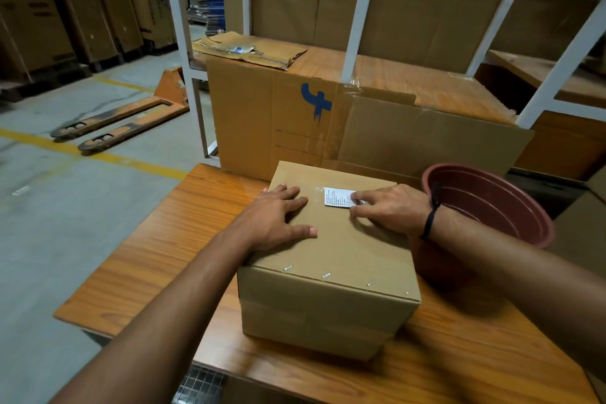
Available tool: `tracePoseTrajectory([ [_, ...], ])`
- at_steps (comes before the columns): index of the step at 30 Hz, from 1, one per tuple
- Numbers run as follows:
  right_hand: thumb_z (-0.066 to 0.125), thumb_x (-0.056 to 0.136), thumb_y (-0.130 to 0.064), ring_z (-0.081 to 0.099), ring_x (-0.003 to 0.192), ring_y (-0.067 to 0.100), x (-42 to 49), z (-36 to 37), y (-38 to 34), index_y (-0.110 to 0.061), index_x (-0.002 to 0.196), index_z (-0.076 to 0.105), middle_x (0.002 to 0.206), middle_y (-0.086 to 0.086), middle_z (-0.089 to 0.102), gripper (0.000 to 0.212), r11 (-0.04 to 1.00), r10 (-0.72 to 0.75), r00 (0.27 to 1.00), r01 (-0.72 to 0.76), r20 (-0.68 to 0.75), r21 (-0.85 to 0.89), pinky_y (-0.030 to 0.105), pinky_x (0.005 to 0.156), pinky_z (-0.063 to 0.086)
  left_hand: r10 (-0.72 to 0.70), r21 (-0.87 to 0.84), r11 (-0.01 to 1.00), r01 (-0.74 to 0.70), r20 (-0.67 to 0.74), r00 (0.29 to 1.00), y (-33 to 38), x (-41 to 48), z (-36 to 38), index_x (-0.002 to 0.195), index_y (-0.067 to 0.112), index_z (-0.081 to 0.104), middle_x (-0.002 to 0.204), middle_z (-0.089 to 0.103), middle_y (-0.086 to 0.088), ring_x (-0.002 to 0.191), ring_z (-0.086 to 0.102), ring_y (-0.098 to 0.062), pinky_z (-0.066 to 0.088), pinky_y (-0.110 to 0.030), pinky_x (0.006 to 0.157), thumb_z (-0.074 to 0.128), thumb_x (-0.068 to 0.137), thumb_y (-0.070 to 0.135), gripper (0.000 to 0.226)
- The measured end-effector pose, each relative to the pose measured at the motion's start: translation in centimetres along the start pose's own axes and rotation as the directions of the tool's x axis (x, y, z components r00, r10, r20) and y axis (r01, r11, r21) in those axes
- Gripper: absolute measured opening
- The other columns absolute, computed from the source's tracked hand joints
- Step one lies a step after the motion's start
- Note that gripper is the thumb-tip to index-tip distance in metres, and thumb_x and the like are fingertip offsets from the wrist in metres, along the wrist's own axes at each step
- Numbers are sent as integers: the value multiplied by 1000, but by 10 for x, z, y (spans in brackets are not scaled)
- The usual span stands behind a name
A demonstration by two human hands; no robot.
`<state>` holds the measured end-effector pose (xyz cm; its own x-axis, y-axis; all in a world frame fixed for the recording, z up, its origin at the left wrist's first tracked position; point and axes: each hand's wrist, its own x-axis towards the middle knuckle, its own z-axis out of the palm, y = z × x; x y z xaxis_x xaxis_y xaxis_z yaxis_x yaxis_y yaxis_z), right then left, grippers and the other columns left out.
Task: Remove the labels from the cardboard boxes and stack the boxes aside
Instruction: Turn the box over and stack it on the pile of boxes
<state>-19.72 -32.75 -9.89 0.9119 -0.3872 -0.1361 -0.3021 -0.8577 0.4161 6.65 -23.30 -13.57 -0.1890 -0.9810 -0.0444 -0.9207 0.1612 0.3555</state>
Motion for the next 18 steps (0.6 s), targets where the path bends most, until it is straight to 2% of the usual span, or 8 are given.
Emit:
tracePoseTrajectory([
  [2, 38, 99, -27, 59, 111, 35, 0, 3, 2, -32, 134, 31, 150, 11, 39, 35, 999, 8, 1000, -7, 14, -54, 41, 74, 55, 1, -3, 1000, -1, -2, 1000, 0, 0, 0, 153, 30, 26, 163, 11, 4, 150, 3, -16, 3, -43, 121, 50, 85, 70, 83],
  [3, 44, 98, -26, 61, 108, 35, 1, 6, 3, -29, 133, 32, 149, 12, 40, 37, 998, 15, 1000, -14, 2, -61, 41, 72, 56, 2, -2, 1000, -2, -3, 1000, 1, -1, 0, 153, 30, 26, 163, 11, 4, 150, 3, -16, 3, -43, 120, 51, 85, 69, 83],
  [6, 70, 83, -16, 69, 76, 35, 2, 11, 7, -22, 119, 41, 122, 20, 62, 46, 998, -53, 977, 44, -208, -45, 38, 45, 55, 5, -10, 1000, -5, -4, 1000, 1, -2, -1, 153, 29, 26, 163, 12, 4, 150, 4, -16, 3, -42, 120, 51, 85, 69, 82],
  [8, 78, 74, -6, 67, 63, 31, 0, 13, 13, -18, 118, 47, 110, 21, 66, 55, 999, -35, 941, 32, -338, -13, 32, 35, 49, 8, -13, 1000, -8, -3, 1000, 0, -1, -1, 153, 29, 26, 163, 12, 4, 150, 4, -16, 3, -42, 120, 51, 86, 69, 82],
  [10, 77, 75, -7, 66, 60, 28, 0, 14, 16, -15, 119, 50, 105, 18, 69, 52, 998, -60, 903, 55, -426, -24, 28, 34, 47, 8, -13, 1000, -8, -1, 1000, -1, -1, -1, 153, 29, 26, 163, 12, 4, 150, 4, -16, 4, -43, 121, 50, 85, 69, 82],
  [12, 65, 87, -17, 68, 64, 27, 2, 14, 15, -13, 116, 55, 104, 13, 70, 31, 999, -43, 880, 50, -474, 3, 29, 37, 50, 7, -13, 1000, -7, 1, 1000, -1, -1, 0, 153, 30, 26, 163, 12, 5, 150, 3, -15, 4, -44, 121, 50, 85, 70, 82],
  [15, 59, 89, -14, 69, 67, 26, 7, 15, 13, -10, 103, 69, 96, 9, 72, 18, 992, 96, 862, -42, -498, 118, 30, 45, 54, 0, -12, 1000, 0, 8, 1000, -2, -1, 0, 153, 31, 26, 163, 11, 6, 150, 3, -15, 4, -43, 121, 50, 85, 70, 81],
  [18, 47, 90, -14, 69, 69, 30, 12, 12, 13, -11, 92, 69, 84, 8, 72, 22, 899, 382, 784, -191, -489, 395, 32, 54, 55, -7, -7, 1000, 7, 13, 1000, 0, -1, 0, 153, 32, 25, 163, 11, 6, 150, 3, -15, 3, -42, 120, 49, 86, 70, 80],
])
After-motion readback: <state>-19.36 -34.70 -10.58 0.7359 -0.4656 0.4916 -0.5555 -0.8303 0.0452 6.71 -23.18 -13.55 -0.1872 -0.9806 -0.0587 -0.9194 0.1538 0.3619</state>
